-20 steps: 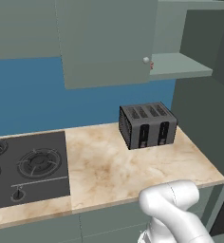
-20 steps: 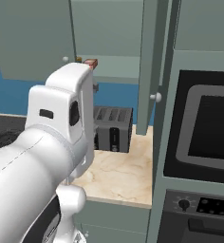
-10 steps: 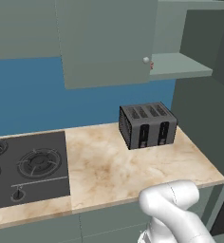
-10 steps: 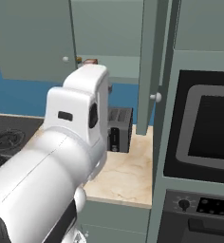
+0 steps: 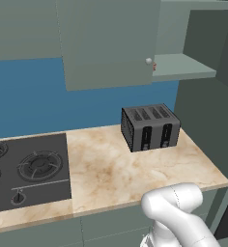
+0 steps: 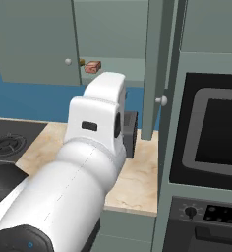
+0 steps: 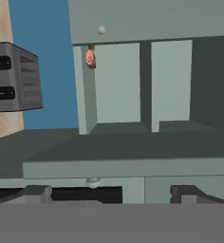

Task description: Pick up the bar soap and sponge from the sink, and place them back in the cabinet, and close the cabinet doors.

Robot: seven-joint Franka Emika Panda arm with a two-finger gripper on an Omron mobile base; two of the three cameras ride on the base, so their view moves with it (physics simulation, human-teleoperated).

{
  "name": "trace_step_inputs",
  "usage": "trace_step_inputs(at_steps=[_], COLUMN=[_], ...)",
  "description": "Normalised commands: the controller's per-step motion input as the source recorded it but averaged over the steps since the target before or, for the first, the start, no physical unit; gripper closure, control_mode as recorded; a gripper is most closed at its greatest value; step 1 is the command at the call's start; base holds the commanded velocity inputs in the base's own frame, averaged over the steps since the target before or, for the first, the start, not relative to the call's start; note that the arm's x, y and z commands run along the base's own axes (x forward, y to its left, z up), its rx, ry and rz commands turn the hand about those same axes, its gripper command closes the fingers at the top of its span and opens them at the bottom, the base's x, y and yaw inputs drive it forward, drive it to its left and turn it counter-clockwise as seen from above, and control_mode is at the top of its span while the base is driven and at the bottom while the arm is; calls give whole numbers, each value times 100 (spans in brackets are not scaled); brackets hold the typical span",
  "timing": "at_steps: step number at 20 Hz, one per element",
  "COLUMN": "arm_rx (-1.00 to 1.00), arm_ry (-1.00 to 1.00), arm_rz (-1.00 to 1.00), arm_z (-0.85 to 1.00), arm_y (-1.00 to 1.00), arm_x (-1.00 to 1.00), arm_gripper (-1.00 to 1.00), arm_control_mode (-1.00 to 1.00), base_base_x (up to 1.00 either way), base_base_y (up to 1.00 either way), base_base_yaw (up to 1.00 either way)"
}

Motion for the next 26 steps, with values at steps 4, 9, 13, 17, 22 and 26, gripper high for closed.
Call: trace_step_inputs(at_steps=[4,9,13,17,22,26], arm_rx=[0,0,0,0,0,0], arm_ry=[0,0,0,0,0,0], arm_rz=[7,6,5,3,2,3], arm_z=[-17,-8,-4,-3,-1,0], arm_y=[-9,-14,-10,-2,-4,-6], arm_x=[16,15,14,13,14,12], arm_gripper=[-100,-100,-100,-100,-100,-100], arm_control_mode=[-100,-100,-100,-100,-100,-100], base_base_x=[0,0,0,0,0,0], base_base_y=[0,0,0,0,0,0], base_base_yaw=[0,0,0,0,0,0])
